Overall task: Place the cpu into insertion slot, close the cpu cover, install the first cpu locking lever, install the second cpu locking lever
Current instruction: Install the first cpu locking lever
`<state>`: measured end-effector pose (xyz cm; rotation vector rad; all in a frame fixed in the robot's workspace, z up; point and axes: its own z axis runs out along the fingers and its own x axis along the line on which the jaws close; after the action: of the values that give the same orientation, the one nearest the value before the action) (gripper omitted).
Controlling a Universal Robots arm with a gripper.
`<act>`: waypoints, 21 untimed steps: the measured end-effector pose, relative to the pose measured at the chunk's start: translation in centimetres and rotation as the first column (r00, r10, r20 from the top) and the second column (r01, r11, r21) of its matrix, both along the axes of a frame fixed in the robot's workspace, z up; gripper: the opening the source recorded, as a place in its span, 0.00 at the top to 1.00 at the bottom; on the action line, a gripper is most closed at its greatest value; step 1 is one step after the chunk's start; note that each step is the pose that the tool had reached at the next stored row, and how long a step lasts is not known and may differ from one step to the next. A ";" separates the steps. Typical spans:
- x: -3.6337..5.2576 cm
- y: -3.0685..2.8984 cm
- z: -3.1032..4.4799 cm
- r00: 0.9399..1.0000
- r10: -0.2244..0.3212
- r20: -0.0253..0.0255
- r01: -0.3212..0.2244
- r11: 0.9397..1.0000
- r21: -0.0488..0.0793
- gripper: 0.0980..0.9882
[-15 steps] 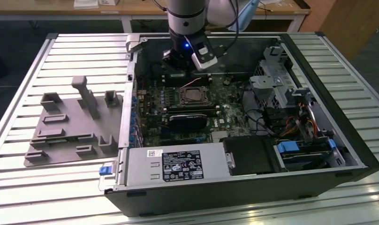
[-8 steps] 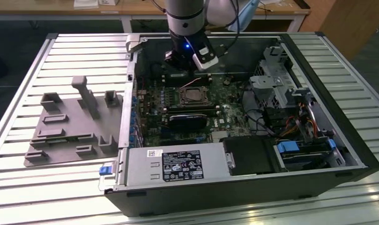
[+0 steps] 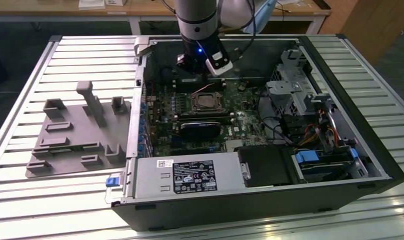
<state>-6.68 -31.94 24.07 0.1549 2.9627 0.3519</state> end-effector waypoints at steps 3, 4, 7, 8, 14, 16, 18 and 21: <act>0.00 0.00 -0.23 1.000 0.000 0.002 0.000 1.000 0.017 1.00; 0.00 0.00 -0.32 1.000 0.000 0.003 0.000 1.000 0.019 1.00; 0.00 -0.01 -0.61 1.000 -0.001 0.006 0.001 1.000 0.023 1.00; 0.01 -0.02 -0.71 1.000 -0.002 0.007 0.002 1.000 0.023 1.00; 0.01 -0.08 -1.21 1.000 -0.004 0.026 0.004 1.000 0.025 1.00; 0.00 -0.09 -1.34 1.000 -0.005 0.027 0.004 1.000 0.025 1.00; 0.00 -0.09 -1.34 1.000 -0.005 0.027 0.005 1.000 0.025 1.00; 0.00 -0.09 -1.35 1.000 -0.006 0.027 0.005 1.000 0.025 1.00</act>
<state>-6.68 -32.03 22.71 0.1595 2.9315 0.3877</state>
